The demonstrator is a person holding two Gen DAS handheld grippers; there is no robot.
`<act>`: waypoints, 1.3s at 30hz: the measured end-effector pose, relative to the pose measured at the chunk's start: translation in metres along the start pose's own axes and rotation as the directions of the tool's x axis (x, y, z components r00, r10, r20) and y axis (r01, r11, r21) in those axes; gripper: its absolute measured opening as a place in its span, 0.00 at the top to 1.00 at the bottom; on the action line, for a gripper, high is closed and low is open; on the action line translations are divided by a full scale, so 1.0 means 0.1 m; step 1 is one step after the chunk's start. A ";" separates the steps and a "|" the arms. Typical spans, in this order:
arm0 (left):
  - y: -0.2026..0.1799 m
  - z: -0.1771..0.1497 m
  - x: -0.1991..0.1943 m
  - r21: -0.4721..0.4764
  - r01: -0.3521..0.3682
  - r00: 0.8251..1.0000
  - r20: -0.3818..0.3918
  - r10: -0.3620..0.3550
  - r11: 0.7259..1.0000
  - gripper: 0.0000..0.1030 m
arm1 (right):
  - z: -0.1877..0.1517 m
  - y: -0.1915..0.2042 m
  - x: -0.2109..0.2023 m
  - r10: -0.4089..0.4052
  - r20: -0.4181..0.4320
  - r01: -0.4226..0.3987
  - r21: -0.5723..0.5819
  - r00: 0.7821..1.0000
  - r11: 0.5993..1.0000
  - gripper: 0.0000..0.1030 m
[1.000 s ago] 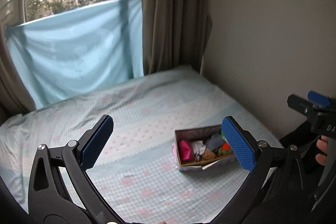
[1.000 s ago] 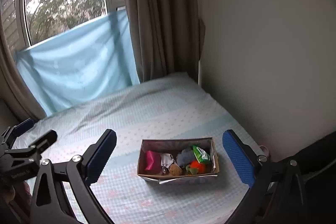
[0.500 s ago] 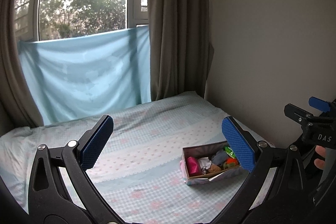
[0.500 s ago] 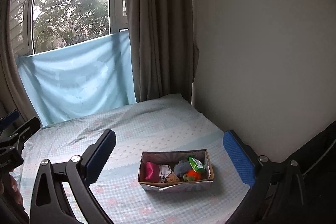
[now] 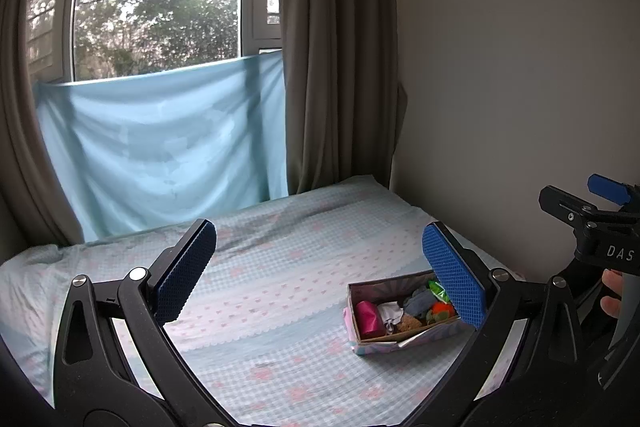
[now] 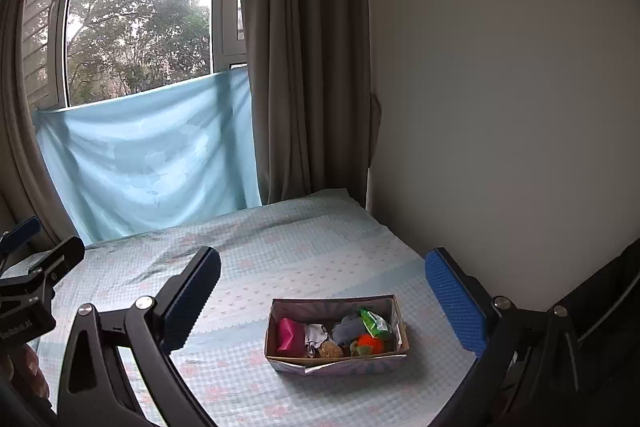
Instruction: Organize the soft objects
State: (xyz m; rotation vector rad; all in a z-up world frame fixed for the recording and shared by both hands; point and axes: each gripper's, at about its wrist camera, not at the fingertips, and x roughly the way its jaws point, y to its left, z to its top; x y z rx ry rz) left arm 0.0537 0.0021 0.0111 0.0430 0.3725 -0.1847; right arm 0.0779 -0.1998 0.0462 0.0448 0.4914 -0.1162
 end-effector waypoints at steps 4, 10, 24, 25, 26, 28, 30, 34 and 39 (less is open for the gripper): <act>-0.01 0.00 0.01 0.007 -0.002 1.000 0.000 0.002 1.000 0.00 | -0.01 -0.01 0.00 0.003 0.001 -0.003 0.003 1.000 1.000 0.01; -0.02 -0.01 0.03 0.013 -0.014 1.000 -0.002 0.015 1.000 0.00 | 0.02 -0.03 0.02 0.001 0.000 -0.001 0.009 1.000 1.000 0.01; 0.00 -0.03 0.07 0.015 -0.011 1.000 -0.006 0.011 1.000 0.00 | 0.05 -0.05 -0.01 -0.009 0.002 0.009 0.016 1.000 1.000 0.01; 0.00 -0.03 0.07 0.016 -0.010 1.000 -0.006 0.010 1.000 0.00 | 0.05 -0.05 0.00 -0.009 0.002 0.009 0.016 1.000 1.000 0.01; 0.00 -0.03 0.07 0.017 -0.010 1.000 -0.006 0.010 1.000 0.00 | 0.04 -0.05 -0.01 -0.010 0.001 0.010 0.015 1.000 1.000 0.01; 0.00 -0.04 0.08 0.019 -0.010 1.000 -0.006 0.010 1.000 0.00 | 0.04 -0.04 0.00 -0.013 0.000 0.013 0.012 1.000 1.000 0.01; 0.01 -0.04 0.08 0.018 -0.009 1.000 -0.007 0.009 1.000 0.00 | 0.05 -0.04 0.00 -0.014 0.000 0.014 0.012 1.000 1.000 0.01; 0.04 -0.04 0.09 0.013 -0.005 1.000 -0.010 0.005 1.000 0.00 | 0.06 -0.04 0.01 -0.015 0.001 0.015 0.012 1.000 1.000 0.01; 0.10 -0.03 0.11 -0.003 0.001 1.000 -0.014 -0.001 1.000 0.00 | 0.08 -0.03 0.02 -0.015 -0.006 0.015 0.012 1.000 1.000 0.01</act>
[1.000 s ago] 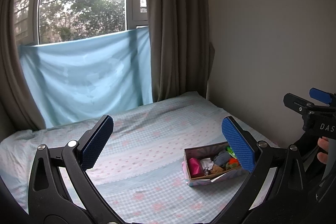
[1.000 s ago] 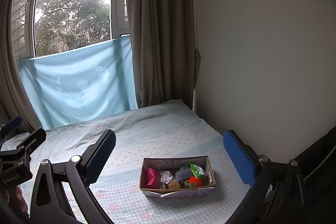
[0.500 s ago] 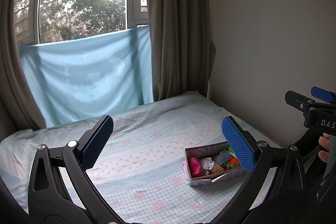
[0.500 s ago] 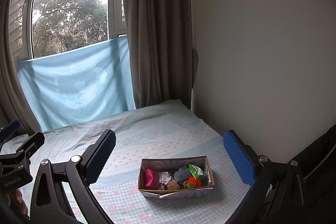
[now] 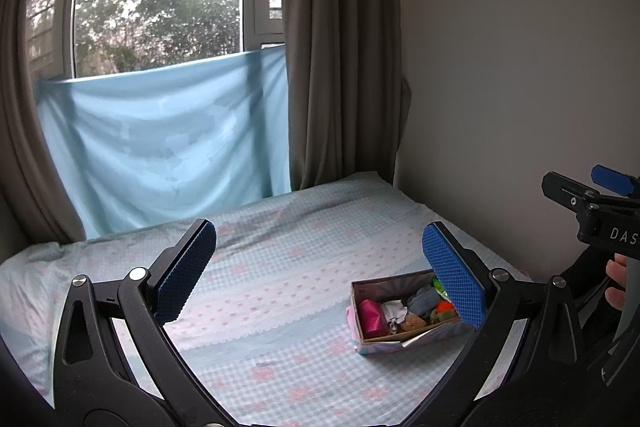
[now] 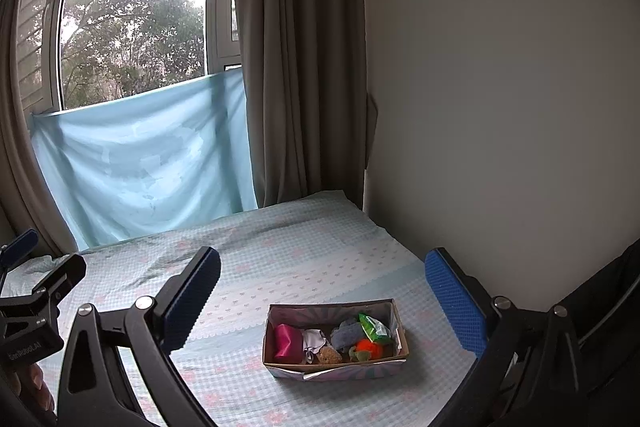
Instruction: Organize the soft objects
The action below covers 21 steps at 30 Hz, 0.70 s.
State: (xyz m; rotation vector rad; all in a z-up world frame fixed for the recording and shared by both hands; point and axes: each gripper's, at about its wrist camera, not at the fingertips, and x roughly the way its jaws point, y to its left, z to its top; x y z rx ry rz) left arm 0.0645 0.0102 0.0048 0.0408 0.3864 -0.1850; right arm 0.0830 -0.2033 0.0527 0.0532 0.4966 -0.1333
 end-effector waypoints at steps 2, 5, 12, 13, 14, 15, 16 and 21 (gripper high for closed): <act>0.02 0.01 0.00 -0.003 -0.001 1.000 0.004 0.001 1.000 0.00 | 0.01 0.00 0.01 -0.001 0.000 0.001 0.001 1.000 1.000 0.01; 0.02 0.00 0.00 0.004 -0.011 1.000 0.011 0.011 1.000 0.00 | 0.02 0.00 0.02 0.001 0.001 -0.001 0.002 1.000 1.000 0.01; -0.02 0.00 0.02 0.013 -0.010 1.000 0.018 0.009 1.000 0.00 | 0.03 -0.01 0.04 0.002 -0.002 -0.002 0.001 1.000 1.000 0.01; -0.02 -0.01 0.03 0.010 -0.006 1.000 0.014 0.006 1.000 0.00 | 0.04 0.00 0.05 0.002 -0.002 -0.002 0.002 1.000 1.000 0.01; -0.02 -0.01 0.03 0.009 -0.007 1.000 0.011 0.007 1.000 0.00 | 0.04 0.00 0.05 0.004 -0.002 -0.004 0.004 1.000 1.000 0.01; -0.03 -0.02 0.04 0.009 -0.011 1.000 0.007 0.011 1.000 0.00 | 0.05 0.00 0.06 0.006 -0.004 -0.006 0.008 1.000 1.000 0.01; -0.04 -0.02 0.05 0.010 -0.010 1.000 0.004 0.010 1.000 0.00 | 0.04 0.00 0.07 0.006 -0.006 -0.006 0.009 1.000 1.000 0.01; -0.07 -0.06 0.06 0.026 -0.012 1.000 0.029 0.011 1.000 0.00 | 0.04 0.01 0.13 0.002 -0.019 -0.002 0.010 1.000 1.000 0.01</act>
